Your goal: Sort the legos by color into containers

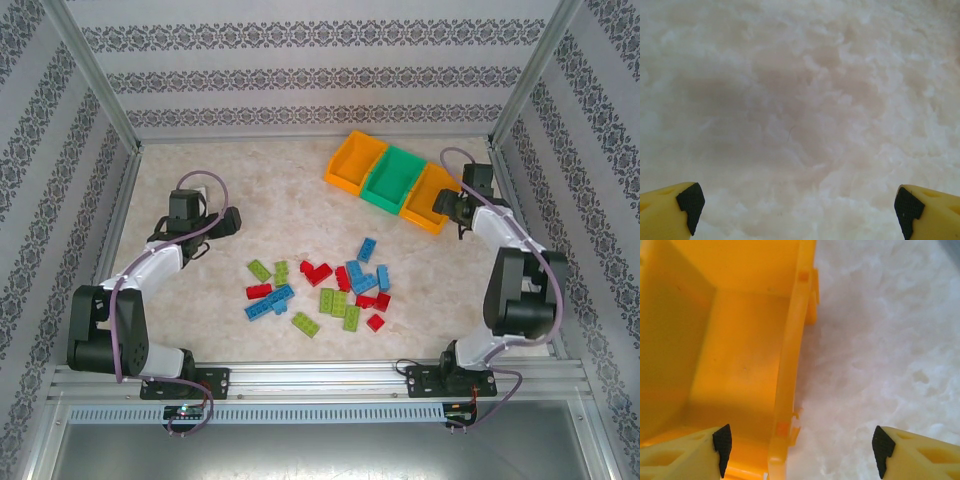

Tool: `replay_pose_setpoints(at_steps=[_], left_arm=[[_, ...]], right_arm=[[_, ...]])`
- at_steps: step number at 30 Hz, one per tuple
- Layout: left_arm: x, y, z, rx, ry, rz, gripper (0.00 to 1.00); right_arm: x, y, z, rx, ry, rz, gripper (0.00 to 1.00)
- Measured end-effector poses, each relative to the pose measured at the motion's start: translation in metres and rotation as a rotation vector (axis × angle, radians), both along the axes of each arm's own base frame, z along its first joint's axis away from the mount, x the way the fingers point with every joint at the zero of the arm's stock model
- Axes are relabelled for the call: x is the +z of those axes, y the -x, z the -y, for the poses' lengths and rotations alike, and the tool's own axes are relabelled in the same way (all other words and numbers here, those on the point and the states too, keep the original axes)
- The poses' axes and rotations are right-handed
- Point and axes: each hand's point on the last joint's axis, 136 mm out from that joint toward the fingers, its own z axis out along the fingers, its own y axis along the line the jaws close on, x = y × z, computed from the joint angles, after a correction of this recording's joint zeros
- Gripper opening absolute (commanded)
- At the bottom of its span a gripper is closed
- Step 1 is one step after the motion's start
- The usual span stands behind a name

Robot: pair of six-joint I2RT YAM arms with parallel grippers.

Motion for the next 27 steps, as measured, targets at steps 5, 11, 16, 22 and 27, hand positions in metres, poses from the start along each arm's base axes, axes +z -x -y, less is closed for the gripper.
replay_pose_setpoints(at_steps=[5,11,16,22,27], left_arm=[[-0.013,0.012,-0.001,0.018,0.010,-0.043,0.99],[-0.020,0.019,-0.003,0.034,0.010,-0.060,0.99],[-0.022,0.020,-0.003,0.046,0.018,-0.067,0.99],[-0.022,0.021,-0.004,0.050,0.020,-0.068,0.99],[-0.022,0.023,-0.004,0.050,0.020,-0.067,0.99]], right_arm=[[-0.022,-0.010,-0.005,0.013,-0.046,-0.084,0.62],[-0.030,-0.013,-0.014,0.045,-0.071,-0.116,0.34],[-0.031,-0.014,-0.035,0.105,-0.028,-0.130,0.21],[-0.031,-0.016,-0.088,0.278,0.003,-0.126,0.19],[-0.030,-0.014,-0.128,0.385,0.013,-0.124,0.19]])
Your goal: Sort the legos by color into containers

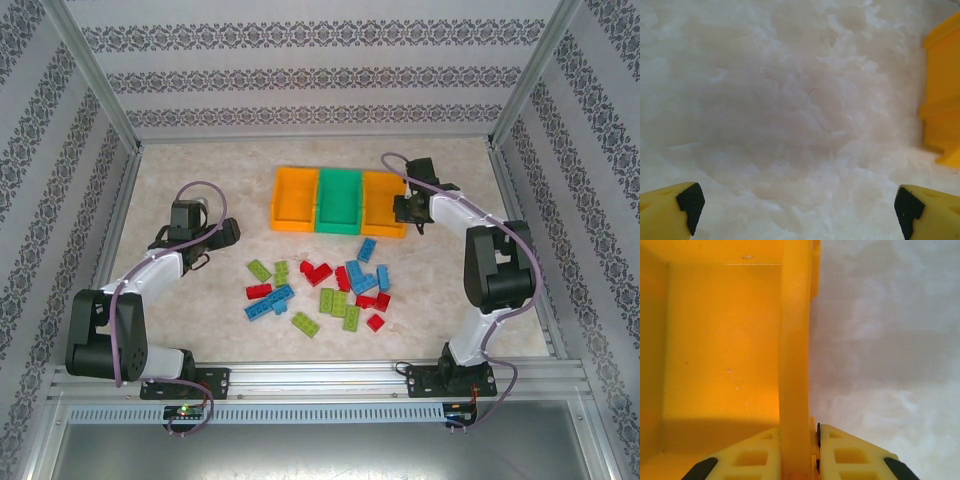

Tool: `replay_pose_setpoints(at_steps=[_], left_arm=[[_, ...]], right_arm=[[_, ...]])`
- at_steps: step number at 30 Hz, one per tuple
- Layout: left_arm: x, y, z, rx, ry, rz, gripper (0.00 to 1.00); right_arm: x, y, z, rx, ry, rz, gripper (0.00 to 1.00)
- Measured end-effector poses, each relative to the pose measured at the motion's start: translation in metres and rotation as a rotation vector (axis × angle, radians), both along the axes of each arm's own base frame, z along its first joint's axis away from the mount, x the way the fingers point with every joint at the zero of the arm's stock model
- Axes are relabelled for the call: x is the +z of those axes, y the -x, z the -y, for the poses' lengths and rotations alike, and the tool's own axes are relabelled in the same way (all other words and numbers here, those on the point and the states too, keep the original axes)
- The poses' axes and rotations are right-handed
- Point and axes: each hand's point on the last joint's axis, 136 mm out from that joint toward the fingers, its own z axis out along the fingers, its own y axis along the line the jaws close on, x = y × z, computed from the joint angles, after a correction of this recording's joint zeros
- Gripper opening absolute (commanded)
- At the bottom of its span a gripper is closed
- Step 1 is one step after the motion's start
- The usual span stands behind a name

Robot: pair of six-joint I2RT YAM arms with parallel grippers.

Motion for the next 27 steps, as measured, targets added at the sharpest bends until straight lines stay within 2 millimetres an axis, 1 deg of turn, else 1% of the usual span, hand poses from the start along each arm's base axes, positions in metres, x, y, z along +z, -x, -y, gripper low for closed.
replay_pose_setpoints(at_steps=[4,7,10,12,13,14,16,17,19,21,23,27], left_arm=[[0.000,0.003,0.000,-0.001,0.000,0.003,0.99],[0.000,0.006,0.000,-0.001,0.001,0.005,0.99],[0.000,0.009,0.000,-0.001,0.001,0.006,0.99],[0.000,0.010,0.000,-0.001,0.001,0.007,0.99],[0.000,0.011,0.000,-0.001,0.001,0.008,0.99],[0.000,0.011,0.000,-0.001,0.002,0.009,0.99],[0.000,0.012,0.000,-0.002,0.002,0.010,0.99],[0.001,0.013,0.000,-0.002,0.002,0.011,0.99],[0.002,0.013,0.000,-0.004,0.004,0.015,0.99],[0.003,0.013,0.000,-0.004,0.004,0.018,0.99],[0.004,0.013,0.001,-0.004,0.004,0.021,0.99],[0.006,0.013,0.001,-0.005,0.005,0.027,0.99]], right_arm=[[0.000,0.001,-0.021,0.076,0.006,0.004,0.19],[0.000,0.000,-0.033,0.123,0.004,0.008,0.20],[0.000,-0.001,-0.041,0.153,0.000,0.009,0.21],[0.000,-0.002,-0.044,0.167,-0.006,0.011,0.24],[0.000,-0.001,-0.045,0.173,-0.007,0.011,0.28],[0.000,-0.001,-0.046,0.181,-0.005,0.011,0.38],[0.000,-0.001,-0.046,0.188,-0.004,0.012,0.50],[0.000,-0.002,-0.046,0.193,-0.002,0.015,0.59],[0.001,-0.002,-0.047,0.191,-0.004,0.020,0.71],[0.005,0.000,-0.046,0.191,-0.007,0.035,0.74],[0.014,0.007,-0.046,0.192,-0.013,0.055,0.75],[0.042,0.028,-0.051,0.216,-0.026,0.116,0.76]])
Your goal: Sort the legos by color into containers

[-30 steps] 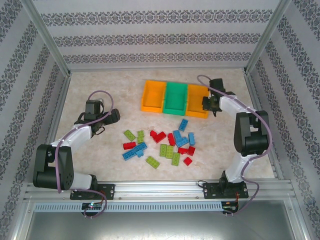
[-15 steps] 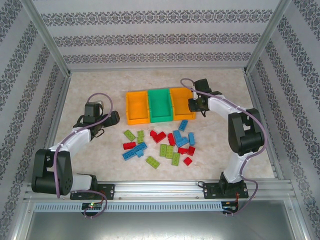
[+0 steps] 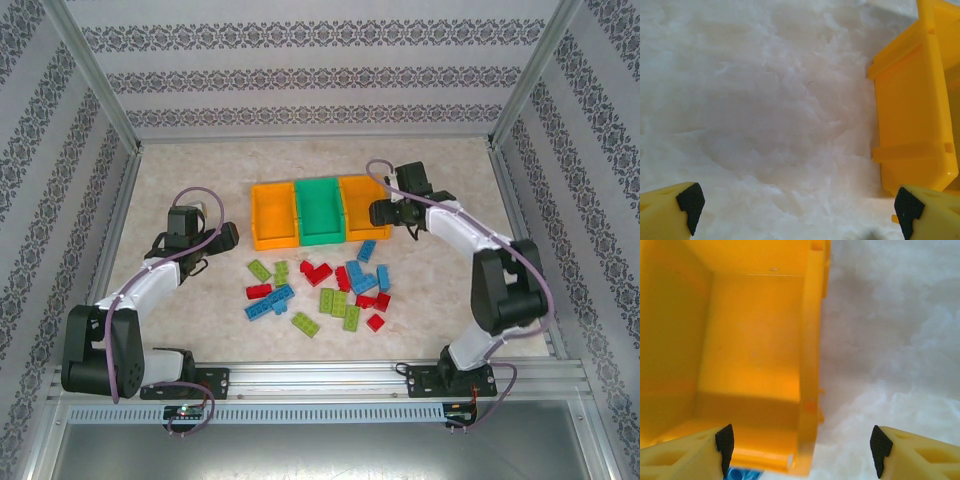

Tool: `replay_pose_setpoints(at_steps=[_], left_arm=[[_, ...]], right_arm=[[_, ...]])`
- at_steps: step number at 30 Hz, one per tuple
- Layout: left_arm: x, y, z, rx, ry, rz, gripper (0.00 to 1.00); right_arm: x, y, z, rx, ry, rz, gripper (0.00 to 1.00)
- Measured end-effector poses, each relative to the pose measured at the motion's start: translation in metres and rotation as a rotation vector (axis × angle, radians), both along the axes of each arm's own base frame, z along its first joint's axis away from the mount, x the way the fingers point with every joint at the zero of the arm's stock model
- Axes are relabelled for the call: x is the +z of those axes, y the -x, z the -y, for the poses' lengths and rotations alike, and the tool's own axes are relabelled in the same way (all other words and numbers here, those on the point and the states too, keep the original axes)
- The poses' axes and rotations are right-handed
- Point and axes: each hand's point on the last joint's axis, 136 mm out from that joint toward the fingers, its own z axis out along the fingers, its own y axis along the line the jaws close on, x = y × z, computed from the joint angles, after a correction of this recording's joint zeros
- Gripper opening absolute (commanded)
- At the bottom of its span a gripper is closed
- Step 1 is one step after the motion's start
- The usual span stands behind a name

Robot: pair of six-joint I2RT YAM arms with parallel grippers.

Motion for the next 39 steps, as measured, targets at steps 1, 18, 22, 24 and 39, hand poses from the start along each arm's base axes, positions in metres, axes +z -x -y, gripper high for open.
replay_pose_setpoints(at_steps=[1,18,22,24,39], left_arm=[[0.000,0.000,0.000,-0.001,0.002,0.001,0.99],[0.001,0.001,0.013,-0.026,0.060,0.000,0.99],[0.002,0.000,0.014,-0.027,0.065,0.003,0.99],[0.002,0.000,0.014,-0.026,0.065,0.003,0.99],[0.003,-0.002,0.017,-0.026,0.074,0.013,0.99]], right_arm=[[0.007,0.007,-0.003,0.012,-0.004,0.015,0.76],[-0.047,0.109,-0.017,0.054,0.003,-0.291,0.61],[-0.057,0.119,-0.014,0.031,0.013,-0.355,0.59],[-0.058,0.121,-0.013,0.017,0.010,-0.369,0.59],[-0.076,0.133,-0.029,0.035,-0.003,-0.454,0.45]])
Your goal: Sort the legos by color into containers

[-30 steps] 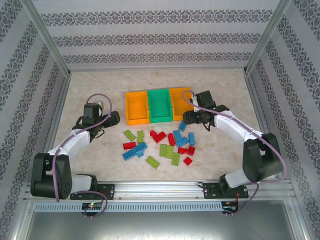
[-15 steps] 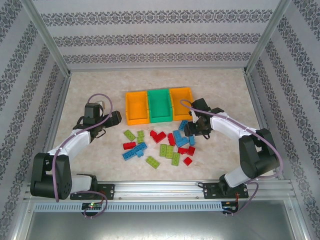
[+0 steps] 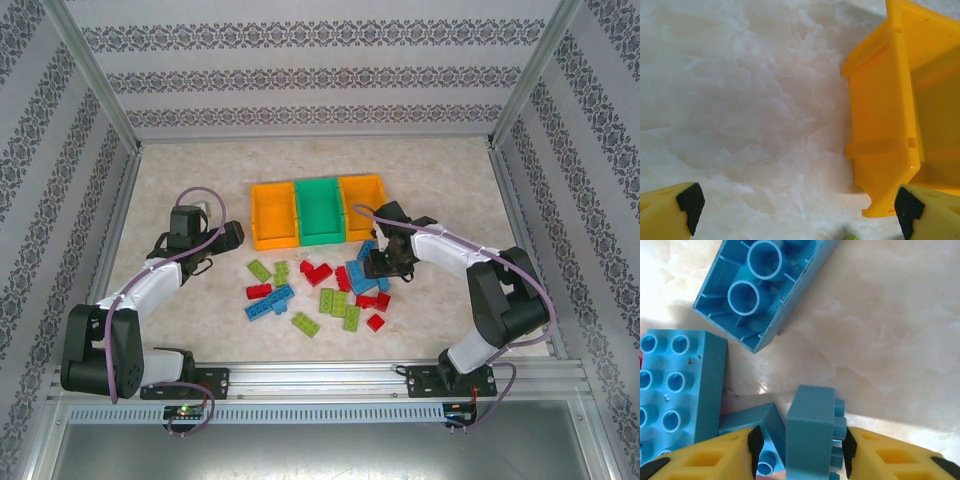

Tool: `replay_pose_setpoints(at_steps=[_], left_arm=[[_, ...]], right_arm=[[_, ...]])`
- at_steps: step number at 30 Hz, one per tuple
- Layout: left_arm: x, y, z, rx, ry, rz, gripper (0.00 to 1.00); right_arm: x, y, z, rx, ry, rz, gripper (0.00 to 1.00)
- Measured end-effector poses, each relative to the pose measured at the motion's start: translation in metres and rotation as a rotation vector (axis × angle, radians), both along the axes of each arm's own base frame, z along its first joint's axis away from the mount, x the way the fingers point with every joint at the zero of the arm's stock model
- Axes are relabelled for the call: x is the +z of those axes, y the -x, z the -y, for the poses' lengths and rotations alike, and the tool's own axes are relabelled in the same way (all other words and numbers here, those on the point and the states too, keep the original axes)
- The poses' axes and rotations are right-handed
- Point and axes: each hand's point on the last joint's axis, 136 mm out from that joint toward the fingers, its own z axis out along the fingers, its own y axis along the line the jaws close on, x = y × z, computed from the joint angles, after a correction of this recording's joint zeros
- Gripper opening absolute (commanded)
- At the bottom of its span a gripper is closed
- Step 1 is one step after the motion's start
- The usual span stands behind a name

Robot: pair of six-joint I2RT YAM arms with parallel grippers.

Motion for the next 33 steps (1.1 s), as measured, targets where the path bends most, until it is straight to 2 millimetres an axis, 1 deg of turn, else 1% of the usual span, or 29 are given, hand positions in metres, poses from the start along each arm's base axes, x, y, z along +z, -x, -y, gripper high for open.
replay_pose_setpoints(at_steps=[4,6,11,19,25,30,33], left_arm=[[-0.001,0.000,0.000,0.000,0.000,-0.004,0.99],[-0.002,0.000,0.000,0.000,0.000,-0.007,0.99],[-0.003,0.001,0.000,0.000,0.000,-0.009,0.99],[-0.007,0.003,0.000,0.002,0.001,-0.017,0.99],[-0.007,0.003,0.000,0.003,0.002,-0.018,0.99],[-0.007,0.003,0.001,0.001,0.003,-0.018,0.99],[-0.007,0.003,0.003,-0.005,0.004,-0.018,0.99]], right_arm=[[0.001,-0.001,-0.002,0.002,0.000,0.002,0.36],[0.002,-0.002,-0.002,0.002,0.003,0.006,0.34],[0.002,-0.005,0.003,-0.003,0.033,0.019,0.31],[0.003,-0.006,0.004,-0.005,0.037,0.027,0.29],[0.010,-0.008,0.005,-0.009,0.037,0.053,0.25],[0.013,-0.009,0.006,-0.010,0.039,0.061,0.24],[0.021,-0.012,0.004,-0.010,0.026,0.085,0.24]])
